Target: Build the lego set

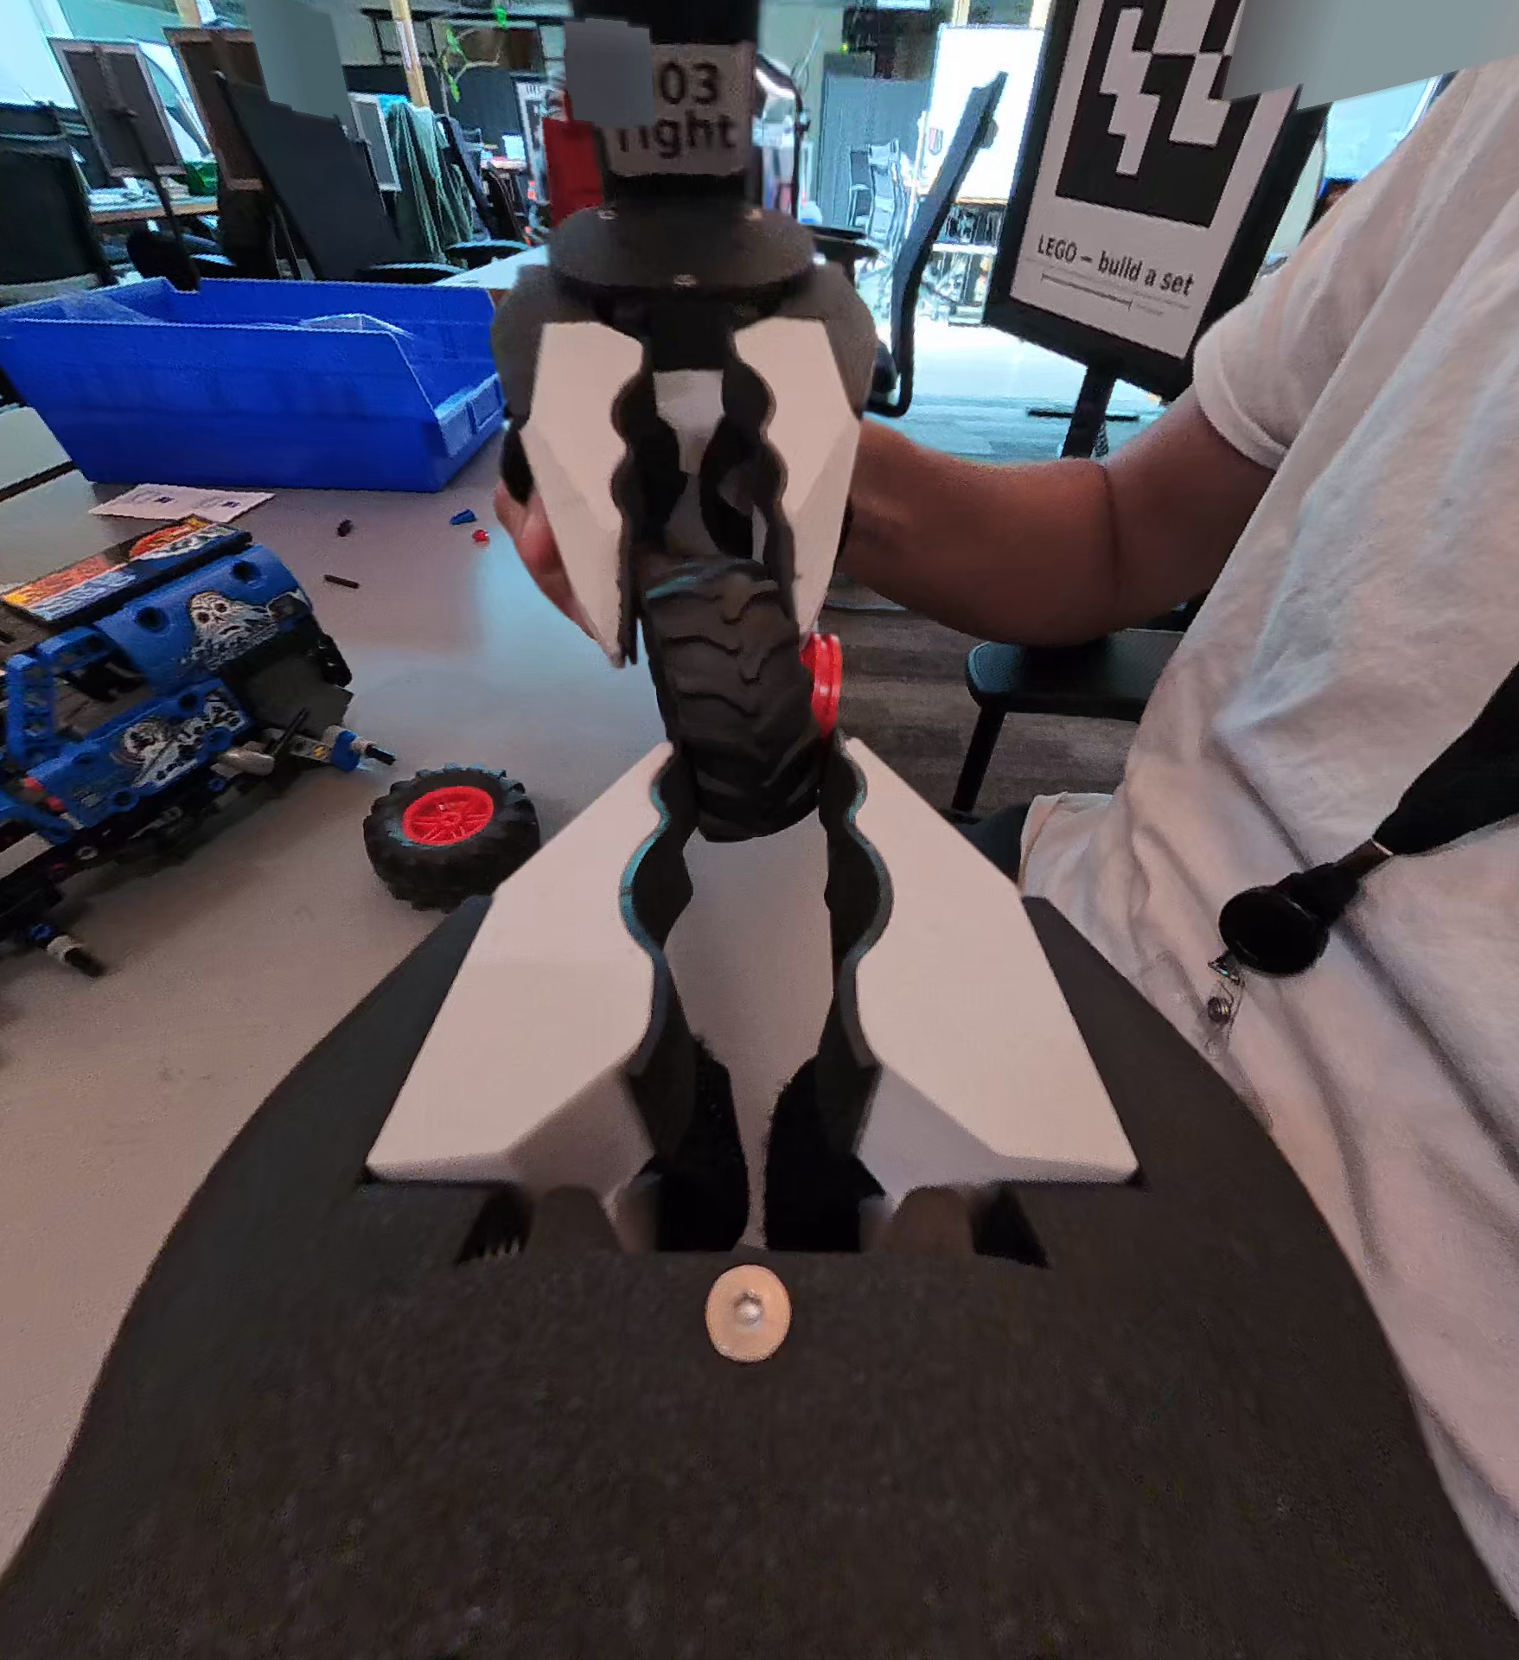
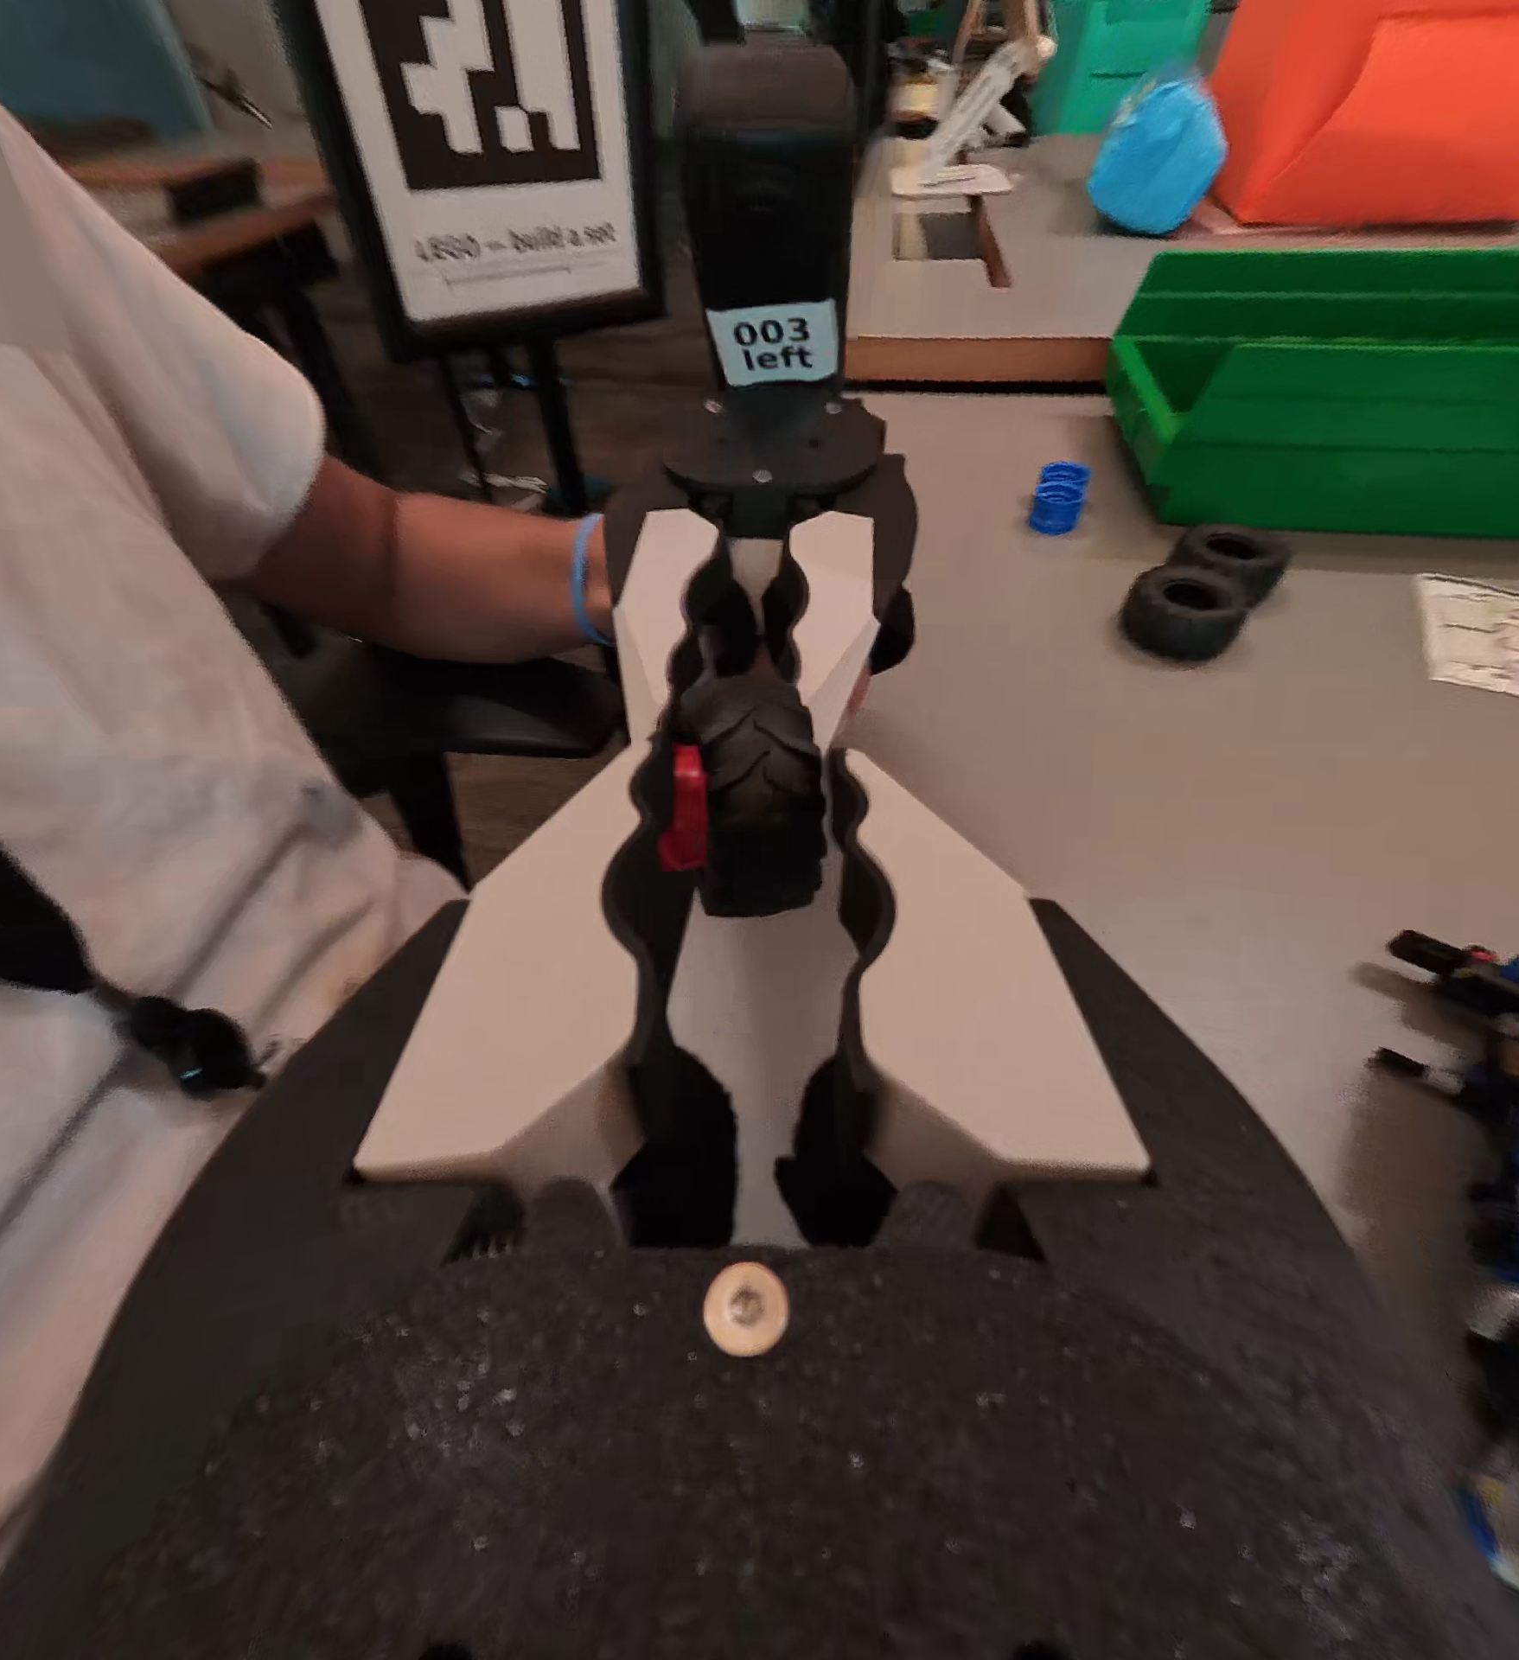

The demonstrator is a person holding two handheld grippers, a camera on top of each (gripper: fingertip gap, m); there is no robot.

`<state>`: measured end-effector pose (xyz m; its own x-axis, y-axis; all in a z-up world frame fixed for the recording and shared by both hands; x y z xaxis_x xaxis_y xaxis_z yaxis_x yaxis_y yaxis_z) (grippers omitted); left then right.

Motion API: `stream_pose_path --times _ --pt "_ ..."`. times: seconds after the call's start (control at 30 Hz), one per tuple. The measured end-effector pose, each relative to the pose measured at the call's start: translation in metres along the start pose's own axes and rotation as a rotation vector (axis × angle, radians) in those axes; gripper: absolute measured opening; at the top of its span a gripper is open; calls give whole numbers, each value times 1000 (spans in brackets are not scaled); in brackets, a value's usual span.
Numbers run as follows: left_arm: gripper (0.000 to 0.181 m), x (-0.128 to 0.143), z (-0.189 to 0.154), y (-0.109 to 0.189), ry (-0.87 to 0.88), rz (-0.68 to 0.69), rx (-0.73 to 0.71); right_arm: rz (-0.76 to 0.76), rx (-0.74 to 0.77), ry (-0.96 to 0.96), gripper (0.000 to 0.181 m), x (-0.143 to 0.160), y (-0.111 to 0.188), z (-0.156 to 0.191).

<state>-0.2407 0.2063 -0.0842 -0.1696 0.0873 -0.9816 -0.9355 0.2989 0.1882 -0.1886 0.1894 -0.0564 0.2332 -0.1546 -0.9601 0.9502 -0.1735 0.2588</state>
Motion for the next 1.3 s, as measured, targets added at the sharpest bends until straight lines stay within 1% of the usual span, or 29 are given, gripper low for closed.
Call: stream_pose_path --times 0.03,0.07,0.13,0.23,0.27,0.3,0.4,0.43,0.5,0.63,0.8,0.87,0.9,1.0,1.1,1.17,1.3 --pt "25 1 -1 0 -16 7 0 -41 -42 -25 49 -1 4 3" --pt "25 3 -2 1 -19 8 8 -58 -84 -46 56 1 7 5" --pt "25 3 -1 2 -6 2 17 44 -63 -34 59 15 4 3" --pt "25 6 -4 -1 -32 26 21 129 -32 34 45 21 -10 6" --pt "25 8 -5 -2 -45 36 21 138 -33 50 50 21 -12 7" --pt "25 9 -5 -2 -55 44 13 164 -31 52 49 24 -12 7" --pt "26 11 -5 -3 -69 60 -10 229 -14 75 39 28 -11 7" --pt "26 9 -4 -3 -69 52 -24 246 17 97 28 27 -10 5" --pt "26 7 -3 -3 -79 55 -44 240 29 93 30 24 -9 4" --pt "26 14 0 -9 -114 110 -104 280 67 110 33 28 -7 1" --pt "27 10 5 -10 -44 83 -106 173 79 51 30 21 -3 -5" --pt "28 9 8 -12 18 77 -111 126 77 27 30 19 -1 -7" --pt "29 8 10 -13 60 76 -123 100 91 14 34 18 1 -11" --pt "31 11 21 -15 134 83 -173 -53 129 -52 28 9 9 -23" --pt "38 5 26 -17 236 30 -167 -204 115 -152 28 6 12 -32" --pt "28 1 34 -15 279 1 -192 -279 119 -193 28 5 12 -36" --pt "26 -4 34 -8 360 -36 -138 -312 76 -220 29 5 10 -34"
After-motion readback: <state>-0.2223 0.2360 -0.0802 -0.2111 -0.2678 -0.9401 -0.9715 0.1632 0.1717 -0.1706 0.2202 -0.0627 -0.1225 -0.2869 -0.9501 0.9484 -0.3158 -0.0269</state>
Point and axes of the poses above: each gripper's, where its closed fingertips meet, y back along the fingers, x out of its underside, z = x × y across the jaws, the point moved 3 cm from there along y, back along the fingers, and after that the axes turned 14 degrees about -x, right-handed, at the moved point
